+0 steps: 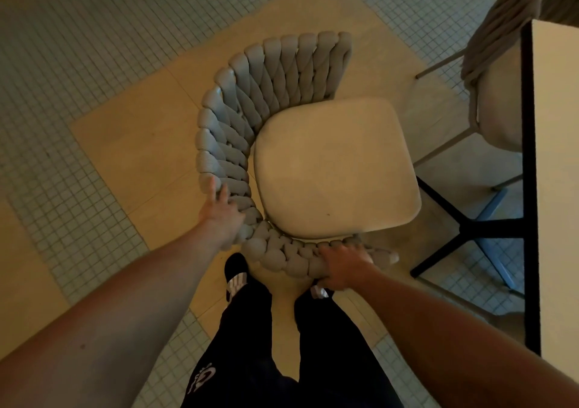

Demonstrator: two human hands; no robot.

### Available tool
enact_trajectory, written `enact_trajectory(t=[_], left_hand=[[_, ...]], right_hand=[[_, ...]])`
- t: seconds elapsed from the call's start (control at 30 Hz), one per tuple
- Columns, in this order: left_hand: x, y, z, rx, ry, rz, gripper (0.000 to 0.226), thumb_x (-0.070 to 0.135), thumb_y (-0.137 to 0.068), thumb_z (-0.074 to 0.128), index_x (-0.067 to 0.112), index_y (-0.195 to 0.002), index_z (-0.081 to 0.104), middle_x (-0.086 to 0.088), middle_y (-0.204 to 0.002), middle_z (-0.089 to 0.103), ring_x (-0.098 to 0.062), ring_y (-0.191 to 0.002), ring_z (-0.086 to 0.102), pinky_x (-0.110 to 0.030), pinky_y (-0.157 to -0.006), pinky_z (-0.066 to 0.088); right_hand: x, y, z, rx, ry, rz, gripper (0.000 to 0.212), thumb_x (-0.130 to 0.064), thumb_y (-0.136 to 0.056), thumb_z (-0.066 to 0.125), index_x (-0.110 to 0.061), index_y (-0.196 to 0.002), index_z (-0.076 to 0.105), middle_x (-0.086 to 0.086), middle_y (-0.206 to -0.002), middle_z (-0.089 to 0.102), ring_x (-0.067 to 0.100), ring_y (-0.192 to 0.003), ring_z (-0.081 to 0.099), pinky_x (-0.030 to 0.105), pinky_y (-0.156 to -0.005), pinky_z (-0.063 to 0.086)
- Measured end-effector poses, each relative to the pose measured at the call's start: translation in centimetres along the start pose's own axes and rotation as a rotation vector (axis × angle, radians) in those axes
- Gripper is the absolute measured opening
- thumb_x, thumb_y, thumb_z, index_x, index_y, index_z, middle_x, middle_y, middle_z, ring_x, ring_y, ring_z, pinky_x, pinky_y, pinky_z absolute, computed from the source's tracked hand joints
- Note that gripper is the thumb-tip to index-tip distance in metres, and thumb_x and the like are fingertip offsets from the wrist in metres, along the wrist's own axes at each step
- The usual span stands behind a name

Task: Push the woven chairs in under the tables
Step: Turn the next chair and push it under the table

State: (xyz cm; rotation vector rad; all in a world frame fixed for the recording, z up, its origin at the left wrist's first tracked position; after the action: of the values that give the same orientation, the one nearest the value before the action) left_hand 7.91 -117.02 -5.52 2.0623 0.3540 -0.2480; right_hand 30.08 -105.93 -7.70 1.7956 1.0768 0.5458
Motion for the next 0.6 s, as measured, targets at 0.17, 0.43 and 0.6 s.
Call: enact_trajectory(t=[0.17,0.43,0.6], left_hand=[[7.5,1.9,-0.9,-0.036,0.159,0.141,0.062,0.049,-0.087,0.067,0.028,-0.142,0.047,-0.008,-0.14,0.054,-0.043,-0.142,0.033,-0.074,-0.113,-0.008],[14.1,3.1,-4.1,0.157,0.486,0.291,0.039,0.018,-0.097,0.055,0.025,-0.136,0.051,-0.008,-0.113,0.064,-0.03,-0.104,0.061,-0.039,-0.074,0.043],[13.1,3.3,-2.7,0.138,0.421,0.322,0.041,0.018,-0.103,0.044,0.031,-0.142,0.048,-0.009,-0.114,0.064,-0.03,-0.104,0.061,-0.038,-0.078,0.049]], right_hand=[[5.5,1.3,-0.3,-0.015,-0.035,0.096,0.078,-0.069,-0.079,0.07,-0.031,-0.141,0.041,0.002,-0.144,0.051,0.033,-0.132,0.05,0.055,-0.11,0.034],[6.0,1.3,-0.7,0.006,-0.031,0.08,0.083,-0.072,-0.08,0.069,-0.026,-0.143,0.044,0.007,-0.141,0.053,0.032,-0.129,0.054,0.046,-0.1,0.051],[4.1,1.5,0.1,0.037,-0.051,0.079,0.077,-0.07,-0.082,0.067,-0.025,-0.141,0.047,0.004,-0.142,0.053,0.031,-0.13,0.053,0.046,-0.1,0.051]])
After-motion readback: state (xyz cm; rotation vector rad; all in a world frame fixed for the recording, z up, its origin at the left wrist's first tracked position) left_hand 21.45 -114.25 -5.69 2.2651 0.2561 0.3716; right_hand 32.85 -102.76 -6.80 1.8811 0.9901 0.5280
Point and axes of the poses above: each hand's wrist, its own y-axis away from the middle knuckle, its own z-axis out of the palm, x = y × z, the point moved 9 cm from there along -y, towards the middle knuckle
